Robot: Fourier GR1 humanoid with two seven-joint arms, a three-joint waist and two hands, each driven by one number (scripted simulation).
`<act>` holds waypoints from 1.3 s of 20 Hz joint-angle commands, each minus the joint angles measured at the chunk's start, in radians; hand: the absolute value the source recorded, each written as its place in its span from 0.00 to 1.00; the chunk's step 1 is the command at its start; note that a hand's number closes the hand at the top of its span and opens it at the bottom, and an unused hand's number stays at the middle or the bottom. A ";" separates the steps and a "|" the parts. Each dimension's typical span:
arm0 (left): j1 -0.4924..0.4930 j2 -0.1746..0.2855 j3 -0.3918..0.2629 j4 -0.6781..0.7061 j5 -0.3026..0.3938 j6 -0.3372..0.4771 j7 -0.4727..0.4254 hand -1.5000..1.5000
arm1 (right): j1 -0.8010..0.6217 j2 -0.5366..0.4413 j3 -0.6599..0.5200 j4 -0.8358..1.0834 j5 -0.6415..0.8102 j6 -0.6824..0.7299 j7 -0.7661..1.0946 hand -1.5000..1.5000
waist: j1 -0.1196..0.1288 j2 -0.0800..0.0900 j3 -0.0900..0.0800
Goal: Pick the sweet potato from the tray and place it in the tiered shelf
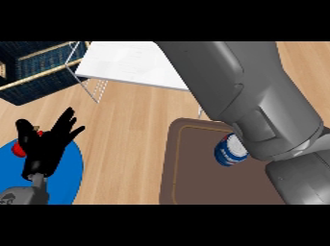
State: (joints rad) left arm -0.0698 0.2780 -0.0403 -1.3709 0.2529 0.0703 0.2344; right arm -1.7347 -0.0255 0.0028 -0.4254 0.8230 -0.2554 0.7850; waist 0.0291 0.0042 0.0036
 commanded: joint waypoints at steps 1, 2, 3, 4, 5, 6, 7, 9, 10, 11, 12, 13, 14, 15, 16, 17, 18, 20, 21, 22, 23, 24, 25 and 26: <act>-0.006 -0.019 -0.016 0.045 -0.025 0.018 0.014 0.50 | -0.012 -0.003 -0.060 -0.003 -0.015 -0.152 0.052 0.00 | 0.004 0.010 -0.005; 0.042 0.018 -0.012 -0.050 0.008 -0.011 0.080 0.50 | -0.027 -0.018 -0.076 -0.016 -0.026 -0.154 0.060 0.00 | 0.015 0.002 -0.004; 0.033 -0.018 -0.029 -0.003 -0.032 0.024 0.034 0.50 | 0.007 0.010 -0.072 -0.027 -0.020 -0.213 0.051 0.00 | 0.001 0.004 -0.004; 0.044 0.020 0.008 0.002 0.008 -0.022 0.041 0.50 | 0.048 -0.003 -0.080 -0.033 -0.028 -0.231 0.020 0.00 | -0.002 0.003 -0.004; -0.013 -0.019 -0.003 0.109 -0.025 -0.004 -0.015 0.50 | 0.010 0.007 -0.099 -0.068 -0.060 -0.181 0.039 0.00 | -0.023 0.002 -0.005; 0.064 -0.012 -0.005 0.016 -0.002 -0.019 -0.004 0.50 | 0.033 0.006 -0.111 -0.064 -0.060 -0.242 0.019 0.00 | -0.003 0.001 -0.004; 0.001 0.004 -0.002 -0.006 -0.012 0.009 0.061 0.50 | 0.027 0.007 -0.135 -0.063 -0.073 -0.297 0.003 0.00 | 0.003 0.006 -0.004; -0.035 -0.014 -0.006 0.033 -0.017 0.018 0.070 0.50 | 0.008 0.025 -0.148 -0.092 -0.110 -0.334 0.011 0.00 | -0.002 0.006 -0.004; 0.049 -0.002 -0.003 0.012 -0.005 -0.021 0.030 0.50 | 0.052 0.025 -0.130 -0.102 -0.111 -0.371 -0.010 0.00 | 0.004 0.002 -0.004; 0.033 -0.029 -0.019 0.029 -0.025 0.000 0.009 0.50 | 0.035 -0.003 -0.180 -0.128 -0.139 -0.349 -0.033 0.00 | -0.007 0.003 -0.004; 0.021 0.004 0.002 0.037 -0.012 -0.025 0.022 0.50 | 0.045 0.025 -0.171 -0.125 -0.152 -0.409 -0.046 0.00 | 0.004 0.005 -0.005; 0.026 -0.026 -0.024 0.036 -0.037 0.004 0.019 0.50 | 0.025 0.000 -0.203 -0.138 -0.160 -0.394 -0.039 0.00 | -0.006 0.004 -0.004; 0.034 -0.013 0.007 0.050 -0.006 -0.031 -0.010 0.50 | 0.017 0.021 -0.210 -0.149 -0.169 -0.412 -0.033 0.00 | -0.005 0.002 -0.005; -0.009 0.003 0.005 0.026 -0.011 -0.015 0.060 0.50 | 0.025 0.002 -0.229 -0.137 -0.176 -0.442 -0.061 0.00 | -0.002 0.006 -0.004; 0.029 -0.021 -0.016 -0.034 -0.025 0.026 0.083 0.50 | -0.005 -0.055 -0.235 -0.150 -0.163 -0.431 -0.019 0.00 | -0.004 -0.001 -0.003; 0.014 0.004 0.018 0.010 -0.015 0.001 0.051 0.50 | 0.042 -0.030 -0.215 -0.168 -0.138 -0.486 -0.033 0.00 | -0.016 -0.002 -0.004; 0.024 -0.019 0.008 0.062 -0.027 -0.005 0.006 0.50 | 0.005 -0.033 -0.209 -0.183 -0.126 -0.476 0.023 0.00 | -0.026 -0.005 -0.005; 0.022 -0.005 0.020 0.020 -0.001 -0.017 0.046 0.50 | 0.013 -0.081 -0.209 -0.162 -0.089 -0.513 0.019 0.00 | -0.020 -0.003 -0.005; -0.001 -0.009 0.025 0.034 -0.021 0.010 0.044 0.50 | 0.046 -0.069 -0.180 -0.170 -0.045 -0.541 0.051 0.00 | -0.034 -0.007 -0.005; 0.007 -0.012 0.020 0.031 -0.030 0.018 0.044 0.50 | 0.032 -0.105 -0.186 -0.152 -0.023 -0.534 0.098 0.00 | -0.036 -0.008 -0.005; 0.058 -0.002 0.025 0.006 -0.014 -0.008 0.036 0.50 | 0.043 -0.120 -0.191 -0.173 -0.021 -0.535 0.106 0.00 | -0.031 -0.010 -0.004; 0.085 -0.040 -0.004 -0.001 -0.035 0.017 0.014 0.50 | 0.088 -0.142 -0.200 -0.194 -0.020 -0.552 0.086 0.00 | -0.036 -0.011 -0.004; 0.021 -0.043 -0.005 0.024 -0.044 0.038 0.057 0.50 | 0.058 -0.144 -0.201 -0.227 -0.011 -0.555 0.127 0.00 | -0.052 -0.013 -0.004; 0.053 -0.019 0.008 -0.032 -0.026 0.025 0.079 0.50 | 0.075 -0.183 -0.217 -0.240 -0.006 -0.550 0.153 0.00 | -0.050 -0.018 -0.003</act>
State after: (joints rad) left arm -0.0364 0.2679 -0.0206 -1.3980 0.2284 0.0868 0.2722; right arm -1.6787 -0.1468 -0.2007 -0.6189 0.7821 -0.7442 0.8389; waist -0.0045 -0.0091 0.0057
